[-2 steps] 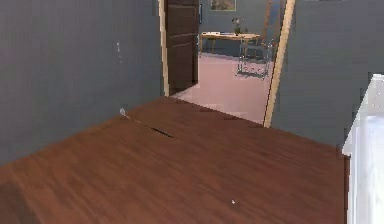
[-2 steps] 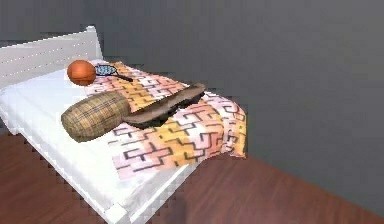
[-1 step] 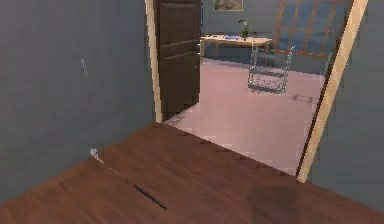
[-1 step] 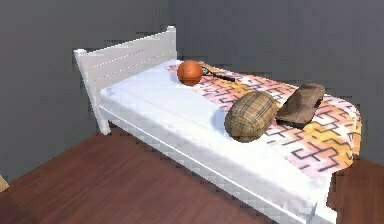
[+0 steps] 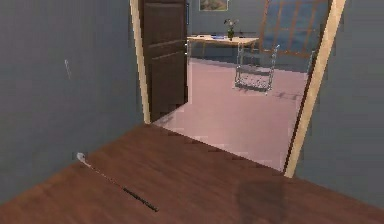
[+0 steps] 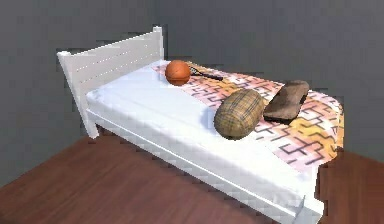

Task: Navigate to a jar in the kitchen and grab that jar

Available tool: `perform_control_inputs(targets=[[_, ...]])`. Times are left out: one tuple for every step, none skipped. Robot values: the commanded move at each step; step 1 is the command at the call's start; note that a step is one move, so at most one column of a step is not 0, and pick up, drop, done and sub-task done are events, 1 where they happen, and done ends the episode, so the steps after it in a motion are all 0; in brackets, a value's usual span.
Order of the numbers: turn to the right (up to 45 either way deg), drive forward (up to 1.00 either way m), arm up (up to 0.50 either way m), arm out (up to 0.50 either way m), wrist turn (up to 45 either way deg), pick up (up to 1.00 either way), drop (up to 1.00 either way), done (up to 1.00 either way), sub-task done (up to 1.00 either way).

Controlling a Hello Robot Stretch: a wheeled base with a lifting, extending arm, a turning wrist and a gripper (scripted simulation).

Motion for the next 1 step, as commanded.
perform_control_inputs(targets=[[0.0, 0.25, 0.0, 0.0, 0.0, 0.0, 0.0, 0.0, 0.0]])
